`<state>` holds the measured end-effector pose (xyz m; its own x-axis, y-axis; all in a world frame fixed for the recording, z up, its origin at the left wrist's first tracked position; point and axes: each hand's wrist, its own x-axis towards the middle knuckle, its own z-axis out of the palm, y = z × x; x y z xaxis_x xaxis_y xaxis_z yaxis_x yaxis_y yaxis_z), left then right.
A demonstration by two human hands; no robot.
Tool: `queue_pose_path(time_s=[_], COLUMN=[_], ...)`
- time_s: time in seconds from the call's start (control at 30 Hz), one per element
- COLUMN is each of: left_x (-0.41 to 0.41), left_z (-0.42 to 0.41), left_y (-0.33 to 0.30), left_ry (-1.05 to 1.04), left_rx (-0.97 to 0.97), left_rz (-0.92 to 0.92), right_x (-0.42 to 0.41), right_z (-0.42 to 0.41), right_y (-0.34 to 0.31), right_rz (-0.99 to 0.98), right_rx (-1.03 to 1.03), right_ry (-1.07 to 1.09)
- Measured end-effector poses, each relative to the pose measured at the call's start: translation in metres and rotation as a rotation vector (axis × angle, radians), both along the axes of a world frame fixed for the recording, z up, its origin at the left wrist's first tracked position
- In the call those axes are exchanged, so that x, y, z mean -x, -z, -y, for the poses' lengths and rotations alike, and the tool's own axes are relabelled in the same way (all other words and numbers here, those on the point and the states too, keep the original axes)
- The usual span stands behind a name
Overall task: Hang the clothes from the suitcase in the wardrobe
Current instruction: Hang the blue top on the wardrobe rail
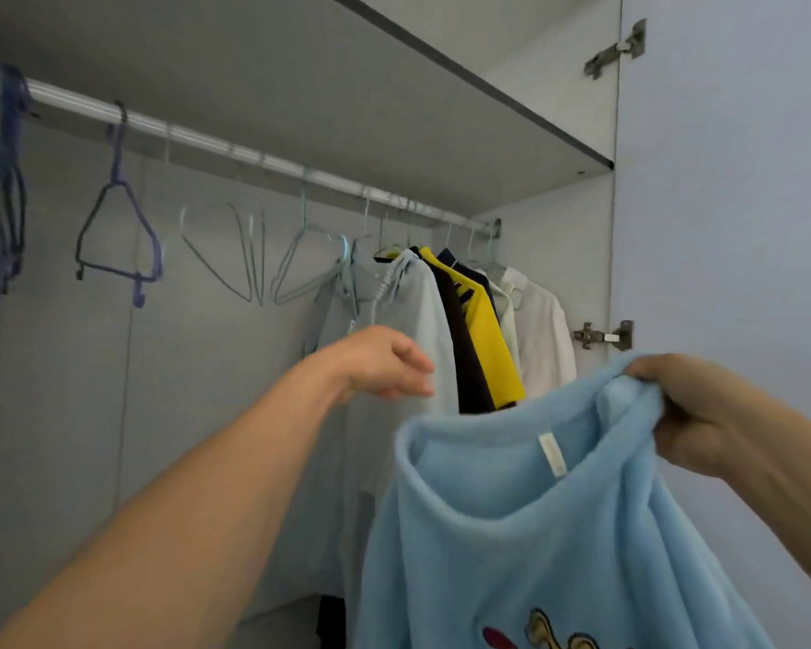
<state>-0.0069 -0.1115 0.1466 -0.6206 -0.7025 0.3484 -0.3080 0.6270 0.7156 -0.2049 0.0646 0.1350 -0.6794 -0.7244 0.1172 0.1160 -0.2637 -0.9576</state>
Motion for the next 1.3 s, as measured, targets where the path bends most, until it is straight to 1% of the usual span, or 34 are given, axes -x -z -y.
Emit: queue_pose_path(time_s=[0.03,0.1,0.13,0.17,0.2,0.27,0.33,0.37,0.43,0.5,0.53,0.6,0.7,0.8,0.87,0.93,1.03,1.13,1.2,1.27,1.3], left_x=[0.003,0.010,0.010,0.009,0.006,-0.001,-0.004,-0.005,-0.003,-0.001,0.000,-0.002,-0.007,-0.009,-0.008,-0.012,-0.020,-0.034,-0.043,-0.052,-0.057], left_z=[0.003,0.010,0.014,0.017,0.024,0.040,0.058,0.066,0.078,0.086,0.090,0.096,0.097,0.103,0.111,0.114,0.113,0.102,0.099,0.096,0.095], left_y=[-0.012,-0.038,-0.051,-0.061,-0.069,-0.080,-0.088,-0.091,-0.095,-0.096,-0.095,-0.093,-0.089,-0.085,-0.084,-0.084,-0.086,-0.086,-0.085,-0.085,-0.085], left_ry=[-0.062,-0.313,-0.462,-0.586,-0.675,-0.744,-0.694,-0.653,-0.594,-0.590,-0.590,-0.554,-0.392,-0.310,-0.285,-0.318,-0.418,-0.573,-0.663,-0.696,-0.697], left_rx=[0.028,0.143,0.231,0.321,0.396,0.444,0.398,0.373,0.380,0.401,0.381,0.275,0.070,-0.138,-0.203,-0.221,-0.180,0.044,0.207,0.315,0.334], left_rz=[-0.181,-0.556,-0.690,-0.754,-0.745,-0.596,-0.448,-0.404,-0.334,-0.294,-0.304,-0.369,-0.582,-0.731,-0.783,-0.774,-0.673,-0.477,-0.384,-0.316,-0.264], right_x=[-0.010,-0.032,-0.043,-0.052,-0.060,-0.072,-0.080,-0.082,-0.086,-0.087,-0.087,-0.088,-0.090,-0.094,-0.096,-0.100,-0.103,-0.106,-0.107,-0.108,-0.109], right_z=[0.015,0.043,0.058,0.071,0.083,0.102,0.115,0.120,0.127,0.132,0.134,0.138,0.144,0.148,0.151,0.154,0.155,0.155,0.155,0.156,0.157], right_y=[-0.008,-0.023,-0.031,-0.038,-0.045,-0.054,-0.060,-0.063,-0.065,-0.066,-0.066,-0.066,-0.065,-0.064,-0.064,-0.063,-0.063,-0.063,-0.062,-0.061,-0.061], right_rz=[-0.003,-0.019,-0.043,-0.072,-0.098,-0.140,-0.160,-0.166,-0.163,-0.144,-0.139,-0.132,-0.124,-0.137,-0.137,-0.133,-0.122,-0.118,-0.125,-0.135,-0.138], right_rx=[0.003,0.016,0.021,0.026,0.033,0.045,0.056,0.058,0.067,0.095,0.104,0.110,0.105,0.097,0.110,0.113,0.129,0.133,0.128,0.113,0.108], right_ry=[-0.021,-0.078,-0.105,-0.115,-0.109,-0.099,-0.095,-0.095,-0.109,-0.110,-0.107,-0.100,-0.094,-0.079,-0.072,-0.067,-0.065,-0.061,-0.054,-0.051,-0.056])
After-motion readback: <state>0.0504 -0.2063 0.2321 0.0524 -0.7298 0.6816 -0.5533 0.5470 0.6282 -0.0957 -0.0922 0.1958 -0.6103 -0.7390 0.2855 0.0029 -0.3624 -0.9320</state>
